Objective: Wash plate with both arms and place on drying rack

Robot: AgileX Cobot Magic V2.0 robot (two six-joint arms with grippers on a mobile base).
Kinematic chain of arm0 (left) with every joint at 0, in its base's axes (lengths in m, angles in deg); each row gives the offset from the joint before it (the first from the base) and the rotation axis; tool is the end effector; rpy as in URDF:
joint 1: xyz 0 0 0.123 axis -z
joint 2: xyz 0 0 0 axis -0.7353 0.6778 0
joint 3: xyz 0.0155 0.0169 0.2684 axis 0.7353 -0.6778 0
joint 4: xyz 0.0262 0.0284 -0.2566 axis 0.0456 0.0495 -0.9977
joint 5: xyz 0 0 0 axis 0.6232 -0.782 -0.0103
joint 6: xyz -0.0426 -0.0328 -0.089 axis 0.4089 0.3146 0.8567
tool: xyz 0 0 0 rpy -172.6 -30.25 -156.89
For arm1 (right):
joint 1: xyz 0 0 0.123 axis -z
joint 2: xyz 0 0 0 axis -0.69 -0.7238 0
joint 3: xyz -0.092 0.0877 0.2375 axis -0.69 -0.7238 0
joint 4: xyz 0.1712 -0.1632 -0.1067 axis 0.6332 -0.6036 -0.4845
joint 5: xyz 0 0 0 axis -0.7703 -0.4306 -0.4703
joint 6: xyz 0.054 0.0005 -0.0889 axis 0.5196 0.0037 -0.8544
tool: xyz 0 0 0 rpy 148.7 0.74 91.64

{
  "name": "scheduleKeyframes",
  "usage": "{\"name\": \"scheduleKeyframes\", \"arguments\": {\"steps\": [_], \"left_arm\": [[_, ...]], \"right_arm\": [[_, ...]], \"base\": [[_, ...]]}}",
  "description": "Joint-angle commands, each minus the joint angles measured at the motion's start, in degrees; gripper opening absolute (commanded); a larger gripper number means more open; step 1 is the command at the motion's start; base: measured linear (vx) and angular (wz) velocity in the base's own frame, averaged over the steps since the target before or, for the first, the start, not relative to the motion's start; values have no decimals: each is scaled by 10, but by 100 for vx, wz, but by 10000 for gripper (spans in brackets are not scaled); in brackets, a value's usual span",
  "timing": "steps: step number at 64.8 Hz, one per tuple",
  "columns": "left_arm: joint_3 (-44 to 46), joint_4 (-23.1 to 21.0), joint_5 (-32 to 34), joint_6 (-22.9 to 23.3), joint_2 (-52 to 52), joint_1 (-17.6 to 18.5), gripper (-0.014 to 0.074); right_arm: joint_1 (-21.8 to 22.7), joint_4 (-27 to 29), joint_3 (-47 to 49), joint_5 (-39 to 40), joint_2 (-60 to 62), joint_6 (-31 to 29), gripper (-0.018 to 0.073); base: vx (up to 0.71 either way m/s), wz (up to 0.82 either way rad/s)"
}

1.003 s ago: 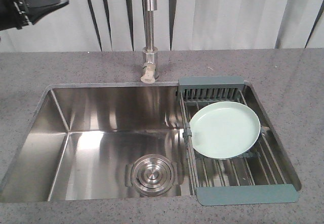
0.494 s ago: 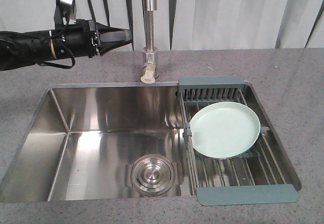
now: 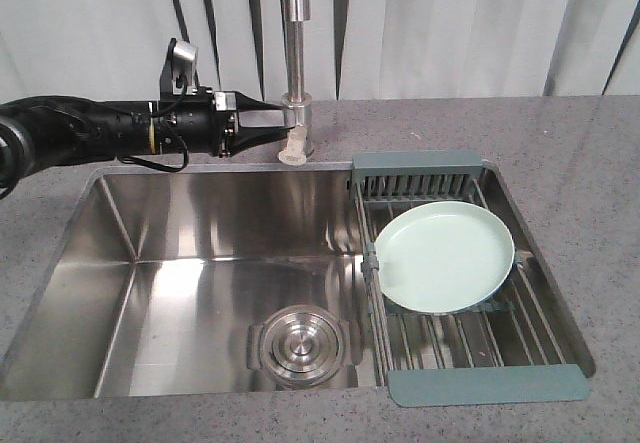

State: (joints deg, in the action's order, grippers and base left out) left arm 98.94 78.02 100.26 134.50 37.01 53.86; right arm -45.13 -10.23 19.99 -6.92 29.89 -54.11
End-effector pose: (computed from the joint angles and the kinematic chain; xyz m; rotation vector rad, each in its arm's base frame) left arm 0.4525 -0.1467 0.2238 0.3197 1.9698 -1.5754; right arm 0.0941 0.0323 0.3339 -0.4743 1.9505 0.1399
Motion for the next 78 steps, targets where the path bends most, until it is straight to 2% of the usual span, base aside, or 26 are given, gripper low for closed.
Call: {"name": "scheduleKeyframes", "arguments": {"steps": [1, 12, 22, 45, 57, 78], "left_arm": [[18, -61, 8, 3, -21, 10, 309], [18, -115, 5, 3, 8, 21, 309], [18, -140, -11, 3, 28, 29, 309], [104, -150, -31, 3, 73, 52, 308], [123, -157, -72, 3, 84, 52, 307], [164, -186, -103, 3, 100, 52, 307]], "right_arm": [[4, 6, 14, 34, -4, 3, -6], [4, 6, 14, 33, -4, 3, -6], [4, 4, 14, 33, -4, 3, -6], [4, -10, 14, 33, -4, 5, -6], [4, -11, 14, 33, -4, 5, -6], [4, -11, 14, 32, -4, 5, -6]], "base": [[0, 0], [0, 0], [0, 0], [0, 0], [0, 0], [0, 0]]}}
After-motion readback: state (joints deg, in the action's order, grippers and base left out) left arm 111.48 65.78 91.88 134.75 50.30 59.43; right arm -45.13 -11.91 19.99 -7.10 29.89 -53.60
